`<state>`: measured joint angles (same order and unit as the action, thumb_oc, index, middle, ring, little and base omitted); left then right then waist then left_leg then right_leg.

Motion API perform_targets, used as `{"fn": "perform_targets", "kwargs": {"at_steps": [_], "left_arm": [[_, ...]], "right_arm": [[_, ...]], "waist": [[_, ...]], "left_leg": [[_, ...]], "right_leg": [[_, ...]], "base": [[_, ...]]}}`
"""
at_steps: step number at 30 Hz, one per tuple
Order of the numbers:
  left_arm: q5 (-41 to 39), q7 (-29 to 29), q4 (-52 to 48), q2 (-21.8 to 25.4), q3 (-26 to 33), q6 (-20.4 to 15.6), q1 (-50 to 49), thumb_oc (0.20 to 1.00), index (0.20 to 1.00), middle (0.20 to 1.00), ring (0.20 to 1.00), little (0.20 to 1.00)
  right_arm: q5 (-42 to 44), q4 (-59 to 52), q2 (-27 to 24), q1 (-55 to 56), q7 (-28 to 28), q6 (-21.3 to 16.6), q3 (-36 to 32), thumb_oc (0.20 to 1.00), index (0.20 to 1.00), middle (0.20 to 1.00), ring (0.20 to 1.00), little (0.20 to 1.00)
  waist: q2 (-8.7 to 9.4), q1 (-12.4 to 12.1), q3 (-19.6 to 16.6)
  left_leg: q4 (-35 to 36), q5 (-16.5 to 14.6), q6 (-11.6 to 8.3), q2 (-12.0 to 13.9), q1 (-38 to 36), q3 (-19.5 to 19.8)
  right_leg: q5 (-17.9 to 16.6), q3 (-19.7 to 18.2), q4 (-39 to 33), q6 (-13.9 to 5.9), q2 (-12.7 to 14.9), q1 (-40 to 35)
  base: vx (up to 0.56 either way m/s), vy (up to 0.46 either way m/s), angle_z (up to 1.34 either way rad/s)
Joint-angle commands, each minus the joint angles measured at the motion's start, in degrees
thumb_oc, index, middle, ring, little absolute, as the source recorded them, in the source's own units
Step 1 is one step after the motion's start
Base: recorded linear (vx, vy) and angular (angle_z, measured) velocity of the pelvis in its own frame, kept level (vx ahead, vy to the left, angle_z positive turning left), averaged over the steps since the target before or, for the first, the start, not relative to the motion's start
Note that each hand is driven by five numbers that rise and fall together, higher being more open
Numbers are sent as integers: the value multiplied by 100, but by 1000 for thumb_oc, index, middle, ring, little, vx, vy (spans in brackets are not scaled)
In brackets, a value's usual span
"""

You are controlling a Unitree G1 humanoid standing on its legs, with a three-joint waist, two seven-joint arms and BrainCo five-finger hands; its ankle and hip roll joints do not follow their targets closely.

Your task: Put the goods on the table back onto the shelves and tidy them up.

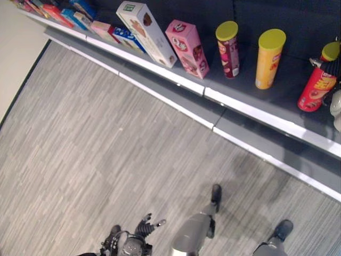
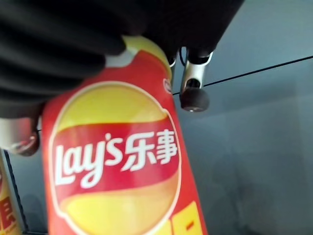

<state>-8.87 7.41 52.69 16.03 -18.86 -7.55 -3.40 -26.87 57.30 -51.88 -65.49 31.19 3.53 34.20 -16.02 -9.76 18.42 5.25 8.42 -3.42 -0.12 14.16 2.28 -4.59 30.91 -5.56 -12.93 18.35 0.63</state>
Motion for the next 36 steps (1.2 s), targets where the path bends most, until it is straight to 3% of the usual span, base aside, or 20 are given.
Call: {"fn": "perform_targets", "kwargs": {"at_steps": [1,2,3,22,30,35,36], "left_arm": [[-234,156,188,268,-375,-108,432,1000,1000,1000,1000,1000],[-234,155,187,265,-374,-103,442,1000,1000,1000,1000,1000],[-221,162,186,265,-377,-101,442,1000,1000,1000,1000,1000],[-135,184,248,235,-440,-67,591,1000,1000,1000,1000,1000],[-48,158,323,199,-379,42,694,1000,1000,1000,1000,1000],[-48,158,322,199,-379,42,693,1000,1000,1000,1000,1000],[71,162,378,117,-193,140,675,1000,1000,1000,1000,1000]], "right_arm": [[124,196,-290,-982,280,-20,552,645,645,645,645,645],[118,201,-289,-981,279,-16,554,771,771,771,771,771],[120,180,-281,-965,294,-14,544,1000,1000,1000,1000,1000],[-77,-84,74,-597,409,120,306,1000,1000,1000,1000,1000],[-268,-999,682,314,546,118,-144,1000,1000,1000,1000,1000],[-268,-1000,681,315,546,118,-145,1000,1000,1000,1000,1000],[-366,-1884,944,1033,689,53,-634,1000,1000,1000,1000,1000]], "waist": [[28,-272,73],[30,-271,72],[33,-263,71],[272,-146,79],[609,-13,-13],[609,-13,-17],[784,143,-32]], "left_leg": [[-25,-340,-290,274,-272,-298],[-25,-344,-289,272,-273,-297],[-25,-348,-287,271,-275,-305],[-61,-404,-298,334,-331,-344],[-96,-450,-333,450,-404,-476],[-96,-449,-333,450,-400,-475],[-114,-521,-341,532,-520,-580]], "right_leg": [[632,-711,1504,87,381,879],[630,-709,1503,87,380,879],[628,-708,1502,82,379,875],[563,-719,1393,78,301,779],[427,-689,1044,90,147,572],[426,-687,1043,90,147,575],[391,-730,982,95,94,489]], "base": [[0,0,0],[0,0,0],[0,0,0],[-7,1,0],[-16,1,-1],[-2,0,-1],[0,0,0]]}}
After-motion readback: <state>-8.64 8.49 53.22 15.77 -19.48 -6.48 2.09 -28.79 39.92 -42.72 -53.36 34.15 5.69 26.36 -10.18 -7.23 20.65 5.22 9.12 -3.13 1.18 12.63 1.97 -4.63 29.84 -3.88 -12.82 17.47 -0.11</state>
